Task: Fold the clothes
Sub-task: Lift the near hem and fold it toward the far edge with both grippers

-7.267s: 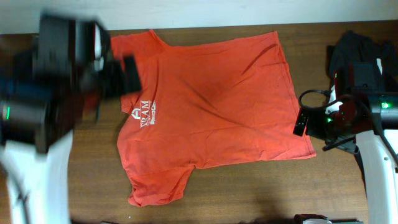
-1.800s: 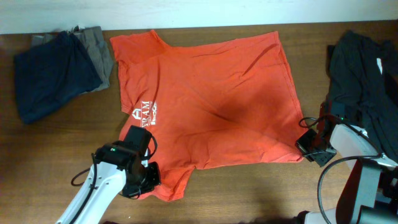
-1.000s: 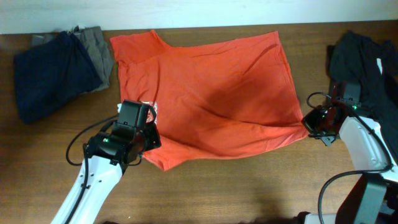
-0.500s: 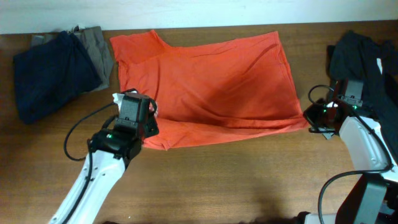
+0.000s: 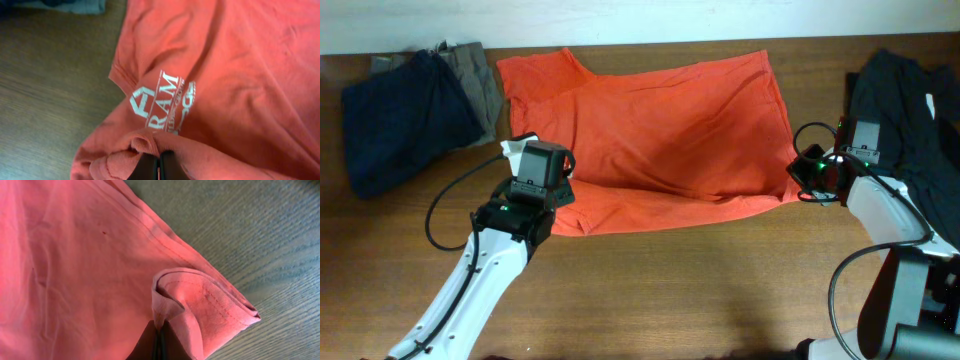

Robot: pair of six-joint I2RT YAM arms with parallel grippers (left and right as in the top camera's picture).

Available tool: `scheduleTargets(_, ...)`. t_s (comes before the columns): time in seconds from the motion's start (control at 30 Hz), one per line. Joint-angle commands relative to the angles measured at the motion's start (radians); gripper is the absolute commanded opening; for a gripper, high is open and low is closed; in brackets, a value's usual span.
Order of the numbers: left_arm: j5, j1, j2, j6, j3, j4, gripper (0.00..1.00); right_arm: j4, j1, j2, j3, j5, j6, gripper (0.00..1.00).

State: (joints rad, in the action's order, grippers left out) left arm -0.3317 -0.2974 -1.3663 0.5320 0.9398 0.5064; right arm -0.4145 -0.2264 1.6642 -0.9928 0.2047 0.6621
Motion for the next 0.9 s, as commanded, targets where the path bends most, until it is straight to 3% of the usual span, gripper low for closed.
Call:
scheduleTargets(0.0, -0.035, 0.034, -0.001, -0.006, 0.013, -0.02, 0.01, 0.006, -0.004, 0.005, -0.017, -0.044, 0.01, 0.04)
scheduleTargets(0.4, -0.035, 0.085, -0.011, -0.006, 0.013, -0.036, 0.02, 0.081, -0.004, 0.015, -0.017, -0.059, 0.014, 0.04)
scheduleTargets(0.87, -0.061, 0.085, -0.121, -0.011, 0.013, -0.225, 0.06, 0.129, -0.003, 0.044, -0.017, -0.116, 0.027, 0.04)
